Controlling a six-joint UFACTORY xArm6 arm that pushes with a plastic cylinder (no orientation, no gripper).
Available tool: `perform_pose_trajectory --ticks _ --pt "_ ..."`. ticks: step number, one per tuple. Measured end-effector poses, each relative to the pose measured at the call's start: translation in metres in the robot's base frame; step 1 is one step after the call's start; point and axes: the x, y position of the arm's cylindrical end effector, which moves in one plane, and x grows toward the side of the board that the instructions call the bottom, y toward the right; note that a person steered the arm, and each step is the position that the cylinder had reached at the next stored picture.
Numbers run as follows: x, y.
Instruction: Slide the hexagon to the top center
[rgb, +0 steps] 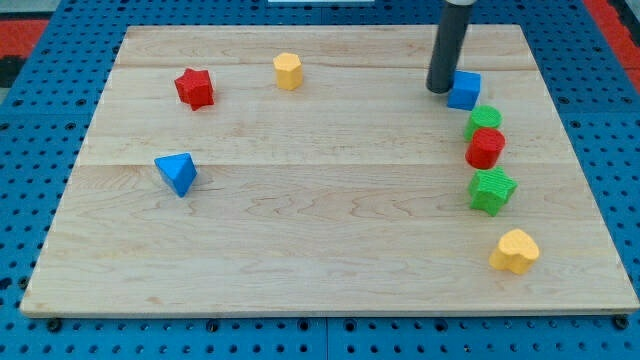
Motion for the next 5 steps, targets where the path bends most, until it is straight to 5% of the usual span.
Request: perform_pose_trajectory --ticks 3,5 --pt "0.011 0.013" --pt "0.009 -0.103"
